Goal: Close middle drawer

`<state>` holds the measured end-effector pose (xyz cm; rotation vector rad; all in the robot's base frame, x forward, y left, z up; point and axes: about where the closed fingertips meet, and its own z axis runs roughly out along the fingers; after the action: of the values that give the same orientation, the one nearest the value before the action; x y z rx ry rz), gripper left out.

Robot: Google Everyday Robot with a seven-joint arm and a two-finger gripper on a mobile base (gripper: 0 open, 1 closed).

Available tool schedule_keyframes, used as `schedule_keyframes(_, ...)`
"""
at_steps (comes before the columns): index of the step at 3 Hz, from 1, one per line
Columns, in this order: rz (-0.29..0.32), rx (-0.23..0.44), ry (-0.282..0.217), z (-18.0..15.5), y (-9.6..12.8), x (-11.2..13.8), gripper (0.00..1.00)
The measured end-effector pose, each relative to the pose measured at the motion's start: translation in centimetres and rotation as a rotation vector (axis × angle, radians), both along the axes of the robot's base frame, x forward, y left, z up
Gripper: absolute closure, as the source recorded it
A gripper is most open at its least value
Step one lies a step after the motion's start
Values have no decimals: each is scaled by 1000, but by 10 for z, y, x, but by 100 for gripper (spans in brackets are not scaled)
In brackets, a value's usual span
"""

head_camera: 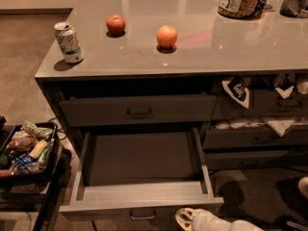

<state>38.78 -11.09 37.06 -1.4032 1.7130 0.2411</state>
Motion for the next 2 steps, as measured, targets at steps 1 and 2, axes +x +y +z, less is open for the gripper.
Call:
schedule_keyframes(1,20,5,-36,9,4,15,100)
schedule_keyframes(2,41,12,-60,13,11,32,100)
